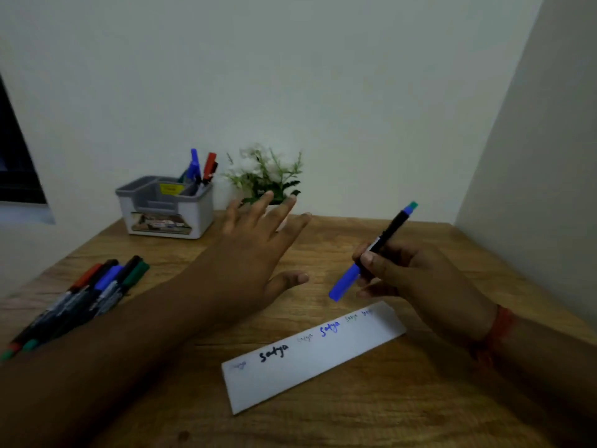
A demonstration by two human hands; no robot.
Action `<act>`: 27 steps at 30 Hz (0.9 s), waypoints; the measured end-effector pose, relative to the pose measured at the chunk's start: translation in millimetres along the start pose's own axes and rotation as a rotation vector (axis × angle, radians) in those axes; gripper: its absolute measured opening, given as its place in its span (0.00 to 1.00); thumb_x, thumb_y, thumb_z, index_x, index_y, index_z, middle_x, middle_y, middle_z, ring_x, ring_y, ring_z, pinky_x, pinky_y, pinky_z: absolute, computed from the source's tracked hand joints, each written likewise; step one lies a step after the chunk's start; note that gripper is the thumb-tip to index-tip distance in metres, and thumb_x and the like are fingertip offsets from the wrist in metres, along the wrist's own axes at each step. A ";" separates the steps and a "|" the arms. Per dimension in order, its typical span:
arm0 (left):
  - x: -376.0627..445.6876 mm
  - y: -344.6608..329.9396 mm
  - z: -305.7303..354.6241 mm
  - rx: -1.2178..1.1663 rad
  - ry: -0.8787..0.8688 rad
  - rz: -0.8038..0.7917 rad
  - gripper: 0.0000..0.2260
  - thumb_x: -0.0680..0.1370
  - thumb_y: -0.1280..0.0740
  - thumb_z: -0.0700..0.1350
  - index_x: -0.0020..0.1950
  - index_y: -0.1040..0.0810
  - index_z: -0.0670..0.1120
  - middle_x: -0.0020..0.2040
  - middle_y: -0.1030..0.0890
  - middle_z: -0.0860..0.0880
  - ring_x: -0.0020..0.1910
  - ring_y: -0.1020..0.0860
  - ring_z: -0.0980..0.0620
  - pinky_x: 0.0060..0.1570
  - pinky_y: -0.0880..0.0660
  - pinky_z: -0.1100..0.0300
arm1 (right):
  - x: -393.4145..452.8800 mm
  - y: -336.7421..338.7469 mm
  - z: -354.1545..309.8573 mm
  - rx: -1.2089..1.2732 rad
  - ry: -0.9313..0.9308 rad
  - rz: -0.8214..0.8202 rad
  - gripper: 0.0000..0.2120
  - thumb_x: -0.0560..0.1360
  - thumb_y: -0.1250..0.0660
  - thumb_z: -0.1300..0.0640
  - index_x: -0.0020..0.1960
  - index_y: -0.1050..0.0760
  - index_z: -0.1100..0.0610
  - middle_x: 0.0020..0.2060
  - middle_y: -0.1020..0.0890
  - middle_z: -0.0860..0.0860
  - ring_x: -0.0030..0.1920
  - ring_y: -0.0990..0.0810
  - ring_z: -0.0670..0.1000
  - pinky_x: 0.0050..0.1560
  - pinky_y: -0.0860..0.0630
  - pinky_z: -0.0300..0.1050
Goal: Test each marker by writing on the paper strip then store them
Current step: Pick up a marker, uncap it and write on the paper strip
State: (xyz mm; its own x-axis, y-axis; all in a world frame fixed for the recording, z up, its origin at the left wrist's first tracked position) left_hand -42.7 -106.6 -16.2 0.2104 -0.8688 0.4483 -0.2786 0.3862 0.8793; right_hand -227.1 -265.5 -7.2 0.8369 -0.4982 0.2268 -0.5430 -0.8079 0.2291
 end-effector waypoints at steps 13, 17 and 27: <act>-13.5 31.5 -87.1 0.192 0.292 -0.132 0.36 0.75 0.59 0.71 0.78 0.63 0.57 0.77 0.69 0.51 0.75 0.69 0.44 0.70 0.61 0.31 | 106.0 -98.7 -52.2 -0.490 0.068 -0.154 0.08 0.79 0.32 0.56 0.55 0.23 0.59 0.46 0.17 0.59 0.44 0.15 0.59 0.45 0.15 0.56; -52.8 31.5 -137.8 0.240 0.411 -0.121 0.38 0.72 0.63 0.74 0.77 0.66 0.58 0.77 0.69 0.52 0.75 0.70 0.45 0.70 0.63 0.32 | 134.0 -127.8 -85.5 -0.711 0.268 -0.005 0.07 0.76 0.28 0.54 0.49 0.20 0.57 0.40 0.17 0.50 0.36 0.18 0.47 0.31 0.26 0.32; -97.4 19.1 -178.6 0.047 0.560 -0.262 0.31 0.68 0.66 0.74 0.61 0.80 0.64 0.76 0.71 0.52 0.74 0.72 0.45 0.70 0.65 0.34 | 211.8 -216.2 -118.8 -1.112 0.522 0.057 0.06 0.77 0.31 0.57 0.51 0.21 0.60 0.47 0.18 0.59 0.45 0.18 0.59 0.48 0.19 0.51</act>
State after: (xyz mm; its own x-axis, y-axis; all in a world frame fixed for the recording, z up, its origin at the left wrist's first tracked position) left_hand 98.8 40.7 -14.4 0.7339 -0.6331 0.2463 -0.1894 0.1575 0.9692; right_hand 59.3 -158.9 103.8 0.8209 -0.1319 0.5556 -0.5548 0.0456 0.8307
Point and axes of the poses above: each hand's wrist, its own x-axis towards the middle knuckle, its own y-axis out of the back of the hand, z = x × y, the point moved 2 cm from there along x, towards the middle knuckle
